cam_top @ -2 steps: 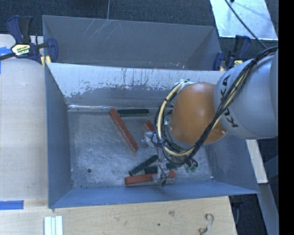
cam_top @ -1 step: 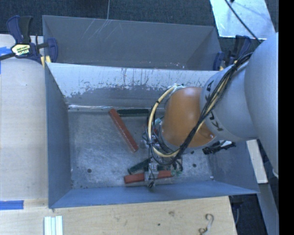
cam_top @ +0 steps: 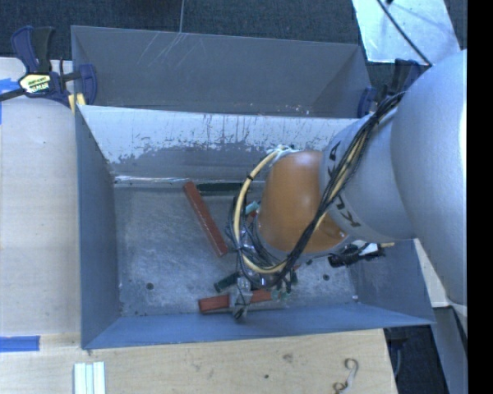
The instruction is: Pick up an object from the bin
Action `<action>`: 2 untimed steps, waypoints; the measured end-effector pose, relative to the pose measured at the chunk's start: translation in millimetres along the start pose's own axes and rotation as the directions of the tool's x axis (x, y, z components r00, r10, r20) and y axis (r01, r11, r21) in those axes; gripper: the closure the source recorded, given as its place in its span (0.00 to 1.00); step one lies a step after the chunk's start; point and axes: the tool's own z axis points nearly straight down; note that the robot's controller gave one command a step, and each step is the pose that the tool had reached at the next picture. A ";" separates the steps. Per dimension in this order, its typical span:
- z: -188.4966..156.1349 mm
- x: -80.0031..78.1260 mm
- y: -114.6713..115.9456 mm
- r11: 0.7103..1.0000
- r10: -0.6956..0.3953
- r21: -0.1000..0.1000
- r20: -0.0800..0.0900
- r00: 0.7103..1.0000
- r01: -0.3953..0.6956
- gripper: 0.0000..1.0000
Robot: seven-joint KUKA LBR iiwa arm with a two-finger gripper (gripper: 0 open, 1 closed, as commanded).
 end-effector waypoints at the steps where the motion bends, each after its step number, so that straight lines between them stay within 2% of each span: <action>1: -2.4 0.0 0.6 1.000 -0.002 -0.002 -0.001 1.000 0.002 1.00; 2: -73.3 -2.2 0.5 1.000 -0.004 -0.002 0.010 1.000 0.004 1.00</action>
Offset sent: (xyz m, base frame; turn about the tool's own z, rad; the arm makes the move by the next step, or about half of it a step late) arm 0.0000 0.0000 0.0000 0.0000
